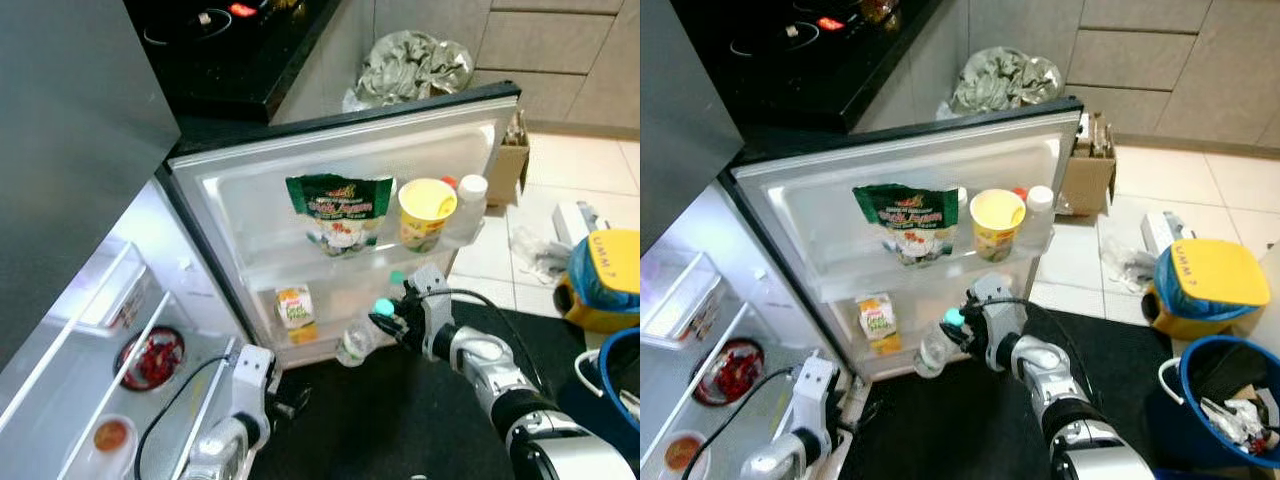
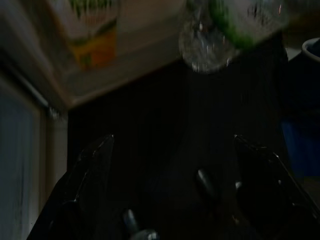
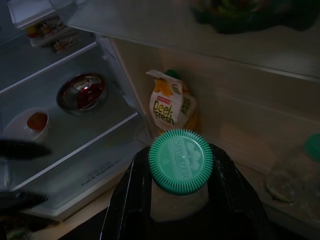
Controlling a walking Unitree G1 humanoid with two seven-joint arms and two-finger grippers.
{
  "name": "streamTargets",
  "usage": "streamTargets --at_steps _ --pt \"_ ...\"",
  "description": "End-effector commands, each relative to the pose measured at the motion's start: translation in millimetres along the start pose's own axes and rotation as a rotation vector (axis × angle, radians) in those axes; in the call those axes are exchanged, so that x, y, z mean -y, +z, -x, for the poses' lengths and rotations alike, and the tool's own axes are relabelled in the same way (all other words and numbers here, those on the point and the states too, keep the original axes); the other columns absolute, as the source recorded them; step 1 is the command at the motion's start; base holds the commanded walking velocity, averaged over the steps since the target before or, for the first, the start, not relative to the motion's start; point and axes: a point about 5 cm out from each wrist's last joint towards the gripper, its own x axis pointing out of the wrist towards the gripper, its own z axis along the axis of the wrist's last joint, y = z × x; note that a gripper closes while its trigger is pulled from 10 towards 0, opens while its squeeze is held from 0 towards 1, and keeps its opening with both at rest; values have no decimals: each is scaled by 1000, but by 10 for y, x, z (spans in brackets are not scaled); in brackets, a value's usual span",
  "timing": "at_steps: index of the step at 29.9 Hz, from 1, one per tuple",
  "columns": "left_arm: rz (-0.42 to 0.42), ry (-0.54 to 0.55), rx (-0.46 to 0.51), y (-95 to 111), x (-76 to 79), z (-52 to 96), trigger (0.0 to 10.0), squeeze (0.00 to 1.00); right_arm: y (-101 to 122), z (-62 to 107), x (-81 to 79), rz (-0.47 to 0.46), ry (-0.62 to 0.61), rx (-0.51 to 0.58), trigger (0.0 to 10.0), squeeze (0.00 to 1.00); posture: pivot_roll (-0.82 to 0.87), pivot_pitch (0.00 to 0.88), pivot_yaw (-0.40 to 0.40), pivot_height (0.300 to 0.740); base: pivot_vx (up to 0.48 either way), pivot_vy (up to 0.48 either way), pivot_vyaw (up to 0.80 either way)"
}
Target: Restocking fridge
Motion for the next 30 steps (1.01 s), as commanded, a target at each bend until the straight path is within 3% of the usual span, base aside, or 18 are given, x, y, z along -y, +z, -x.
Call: streamTargets --at_steps 1,7,16,17,21,22,30 --pt "2 16 -33 -113 -41 82 10000 0 155 -32 11 50 -13 48 10000 0 -81 183 72 660 0 0 0" --pt "4 25 -52 -182 -89 155 10000 0 302 6 127 106 -78 65 10000 0 -100 211 93 635 0 0 0" --pt "-31 -6 22 25 -110 86 10000 0 499 86 277 150 -147 108 10000 0 -97 217 102 605 0 0 0" --pt "-55 -29 82 186 -94 22 10000 0 627 135 328 161 -144 158 10000 0 -97 220 111 600 0 0 0" --pt "-79 -53 136 332 -68 -35 10000 0 737 176 353 165 -130 210 10000 0 -99 220 109 600 0 0 0" --pt "-99 -79 195 492 -31 -91 10000 0 830 213 376 181 -130 242 10000 0 -94 218 105 600 0 0 0" --pt "-143 -130 274 698 46 -152 10000 0 1068 330 471 235 -185 309 10000 0 -82 216 107 600 0 0 0"
